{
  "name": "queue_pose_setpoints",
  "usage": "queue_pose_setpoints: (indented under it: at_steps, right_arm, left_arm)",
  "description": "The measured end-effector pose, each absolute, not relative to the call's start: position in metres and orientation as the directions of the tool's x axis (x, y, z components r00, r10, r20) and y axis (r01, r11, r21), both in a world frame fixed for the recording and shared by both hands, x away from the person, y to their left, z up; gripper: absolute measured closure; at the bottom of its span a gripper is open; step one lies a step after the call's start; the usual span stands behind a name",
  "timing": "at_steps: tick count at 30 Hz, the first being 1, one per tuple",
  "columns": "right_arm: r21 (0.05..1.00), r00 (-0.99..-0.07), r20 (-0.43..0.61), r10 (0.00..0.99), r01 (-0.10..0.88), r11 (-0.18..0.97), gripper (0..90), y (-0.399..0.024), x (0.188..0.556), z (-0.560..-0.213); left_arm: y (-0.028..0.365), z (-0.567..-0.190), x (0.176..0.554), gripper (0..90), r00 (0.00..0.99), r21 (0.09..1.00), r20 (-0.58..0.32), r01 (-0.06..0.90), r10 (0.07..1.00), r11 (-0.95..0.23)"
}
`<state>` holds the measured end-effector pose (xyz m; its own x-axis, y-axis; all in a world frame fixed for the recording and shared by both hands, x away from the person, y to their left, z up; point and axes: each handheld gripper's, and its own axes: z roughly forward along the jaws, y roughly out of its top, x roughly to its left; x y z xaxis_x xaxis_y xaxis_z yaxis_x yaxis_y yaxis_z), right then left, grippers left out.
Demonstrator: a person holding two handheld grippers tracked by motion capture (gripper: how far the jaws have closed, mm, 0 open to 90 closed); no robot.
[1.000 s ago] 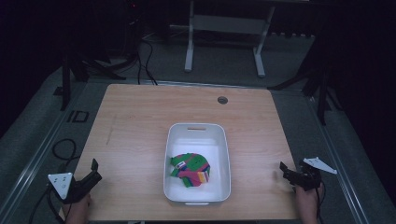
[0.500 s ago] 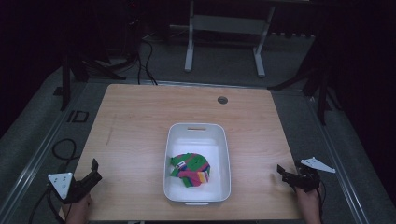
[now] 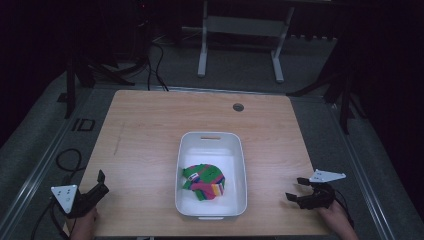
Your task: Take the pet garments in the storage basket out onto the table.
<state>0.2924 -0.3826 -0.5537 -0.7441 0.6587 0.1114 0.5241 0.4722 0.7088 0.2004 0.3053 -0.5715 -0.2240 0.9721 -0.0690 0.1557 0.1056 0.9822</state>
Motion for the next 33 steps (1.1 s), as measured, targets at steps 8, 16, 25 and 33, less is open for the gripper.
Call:
queue_pose_setpoints:
  at_steps: [8,16,25,33]
  right_arm:
    - [0.664,-0.826,0.100,0.554,0.470,0.581,13.5,-0.353,0.292,-0.548]
    - [0.655,-0.863,0.156,0.480,0.454,0.604,12.9,-0.318,0.296,-0.525]
    - [0.686,-0.908,0.154,0.389,0.382,0.620,13.0,-0.279,0.299,-0.485]
    - [0.713,-0.956,0.106,0.274,0.265,0.649,12.9,-0.236,0.299,-0.450]
  left_arm:
    - [0.306,-0.571,0.200,1.9,-0.222,0.982,-0.071,0.154,0.972,0.107]
    - [0.306,-0.571,0.200,1.9,-0.220,0.982,-0.073,0.154,0.973,0.108]
    - [0.306,-0.571,0.200,1.9,-0.220,0.982,-0.073,0.154,0.973,0.109]
    - [0.306,-0.571,0.200,1.9,-0.220,0.982,-0.075,0.155,0.973,0.111]
